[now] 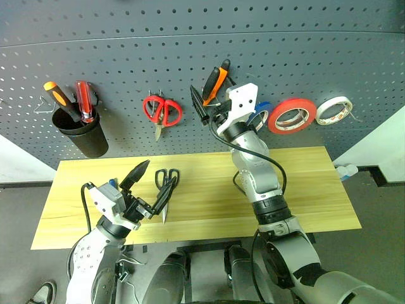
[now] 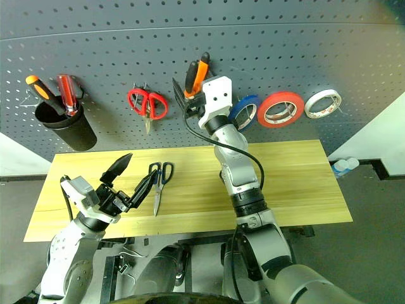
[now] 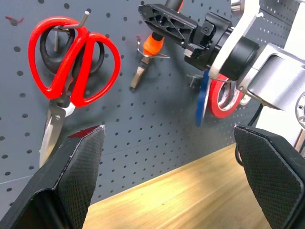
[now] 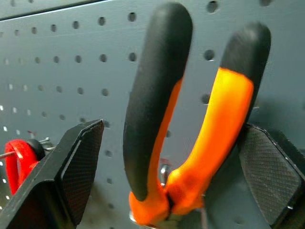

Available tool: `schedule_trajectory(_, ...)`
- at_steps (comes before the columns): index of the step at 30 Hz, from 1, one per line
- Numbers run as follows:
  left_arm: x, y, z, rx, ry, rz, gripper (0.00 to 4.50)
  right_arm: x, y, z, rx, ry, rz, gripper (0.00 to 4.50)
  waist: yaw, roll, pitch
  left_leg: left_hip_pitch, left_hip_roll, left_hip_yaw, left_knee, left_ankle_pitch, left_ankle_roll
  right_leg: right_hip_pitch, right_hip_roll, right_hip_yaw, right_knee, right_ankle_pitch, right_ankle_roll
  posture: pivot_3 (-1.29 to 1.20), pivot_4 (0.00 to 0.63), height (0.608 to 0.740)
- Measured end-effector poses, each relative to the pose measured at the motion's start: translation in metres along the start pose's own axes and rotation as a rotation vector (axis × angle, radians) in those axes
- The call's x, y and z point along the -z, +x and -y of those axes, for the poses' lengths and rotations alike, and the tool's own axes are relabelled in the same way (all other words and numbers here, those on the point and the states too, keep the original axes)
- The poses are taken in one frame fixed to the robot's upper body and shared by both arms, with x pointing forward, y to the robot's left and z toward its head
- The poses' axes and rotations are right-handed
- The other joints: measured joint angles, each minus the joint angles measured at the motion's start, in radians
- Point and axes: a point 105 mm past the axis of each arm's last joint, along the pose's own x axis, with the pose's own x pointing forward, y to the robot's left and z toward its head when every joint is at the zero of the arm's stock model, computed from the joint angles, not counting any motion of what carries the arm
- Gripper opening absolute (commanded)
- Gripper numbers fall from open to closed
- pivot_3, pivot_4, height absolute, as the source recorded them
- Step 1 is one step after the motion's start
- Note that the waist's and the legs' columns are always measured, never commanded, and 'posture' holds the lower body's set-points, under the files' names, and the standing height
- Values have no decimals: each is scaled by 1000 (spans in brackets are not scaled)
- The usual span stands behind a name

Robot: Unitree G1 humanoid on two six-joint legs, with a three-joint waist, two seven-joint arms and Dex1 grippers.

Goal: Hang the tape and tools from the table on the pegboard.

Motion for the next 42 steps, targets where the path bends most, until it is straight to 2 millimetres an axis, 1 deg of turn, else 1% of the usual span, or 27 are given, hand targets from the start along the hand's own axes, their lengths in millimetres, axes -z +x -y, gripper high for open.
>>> schedule_trajectory(10, 2, -1, 0, 5, -4, -6, 4500, -3, -3, 1, 0, -4, -1, 4455, 2, 0, 0, 0, 0, 0, -1, 0, 0, 0, 0, 0, -1, 0, 0, 98, 197, 720)
schedule_trajectory(21, 3, 2, 2, 25, -6, -2, 4500, 3, -32, 14, 12, -37, -66, 4455, 2, 0, 0, -1, 0, 0, -2, 0, 0, 0, 0, 0, -5, 0, 0, 93, 196, 720)
schedule_trajectory(29, 3, 2, 3, 43, -3, -7, 4500, 4, -51, 18, 20, -52, -106, 4455, 2, 0, 0, -1, 0, 0, -2, 0, 0, 0, 0, 0, -5, 0, 0, 93, 203, 720)
schedule_trajectory(34, 5, 1, 3, 44, -6, -18, 4500, 16, -69, 23, 31, -57, -164, 4455, 3, 0, 0, -1, 0, 0, -3, 0, 0, 0, 0, 0, -5, 0, 0, 97, 207, 720)
schedule_trajectory(39, 8, -4, 3, 44, -9, -40, 4500, 18, -94, 31, 50, -66, -212, 4455, 5, 0, 0, -2, 0, 0, -3, 0, 1, 0, -1, 0, -6, 0, 0, 97, 208, 720)
schedule_trajectory(42, 8, -6, 5, 46, -10, -47, 4500, 15, -109, 31, 50, -56, -232, 4455, 4, 0, 0, -2, 1, 0, -4, -1, 1, 0, -1, 0, -6, 0, 0, 92, 210, 720)
